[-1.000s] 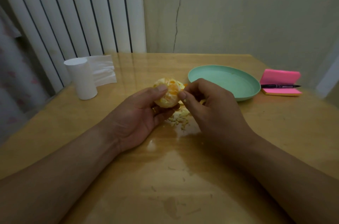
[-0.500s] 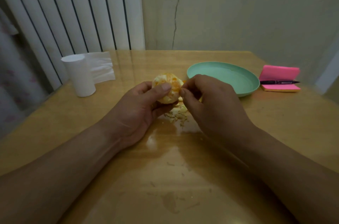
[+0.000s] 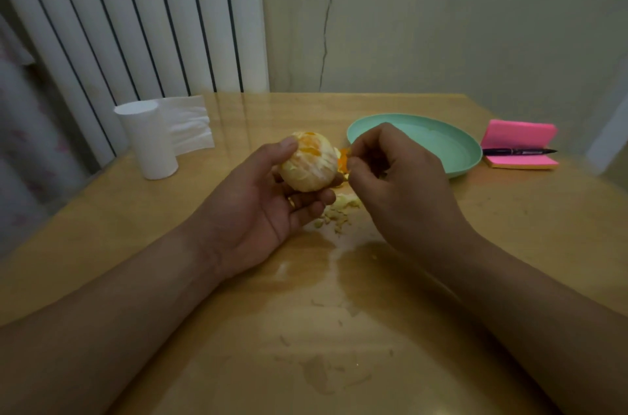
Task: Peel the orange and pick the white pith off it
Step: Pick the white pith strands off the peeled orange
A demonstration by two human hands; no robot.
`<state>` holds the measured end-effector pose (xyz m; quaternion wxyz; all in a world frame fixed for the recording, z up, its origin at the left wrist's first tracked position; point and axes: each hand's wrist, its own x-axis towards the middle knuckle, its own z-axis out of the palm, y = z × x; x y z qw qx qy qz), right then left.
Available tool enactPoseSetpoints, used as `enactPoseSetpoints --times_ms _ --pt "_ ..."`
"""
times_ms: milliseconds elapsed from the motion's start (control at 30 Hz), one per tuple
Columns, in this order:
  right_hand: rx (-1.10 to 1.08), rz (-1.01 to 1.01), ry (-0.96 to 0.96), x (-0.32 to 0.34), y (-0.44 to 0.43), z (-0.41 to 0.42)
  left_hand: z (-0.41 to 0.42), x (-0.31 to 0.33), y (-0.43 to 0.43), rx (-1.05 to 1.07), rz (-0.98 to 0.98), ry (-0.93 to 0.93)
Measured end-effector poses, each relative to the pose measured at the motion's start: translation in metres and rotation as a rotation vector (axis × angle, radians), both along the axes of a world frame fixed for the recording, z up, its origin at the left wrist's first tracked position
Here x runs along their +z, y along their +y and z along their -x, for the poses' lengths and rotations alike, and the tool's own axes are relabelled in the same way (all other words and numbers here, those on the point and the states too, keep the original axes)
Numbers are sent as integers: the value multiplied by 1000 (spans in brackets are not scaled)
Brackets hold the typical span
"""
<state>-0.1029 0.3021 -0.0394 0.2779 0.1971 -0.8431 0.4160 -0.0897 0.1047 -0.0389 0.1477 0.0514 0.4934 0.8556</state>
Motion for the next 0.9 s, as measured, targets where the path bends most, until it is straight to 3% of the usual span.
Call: enactPoseSetpoints --times_ms 167,467,733,900 --pt "78 -59 51 -1 -2 -5 2 1 -4 5 6 -12" --pt "31 -223 157 1 -3 -7 5 -2 -3 63 66 -2" --pt "-51 -549 269 11 -1 -4 6 -7 6 197 216 46" --pt "-71 -561 323 10 -4 -3 5 -7 8 222 270 113"
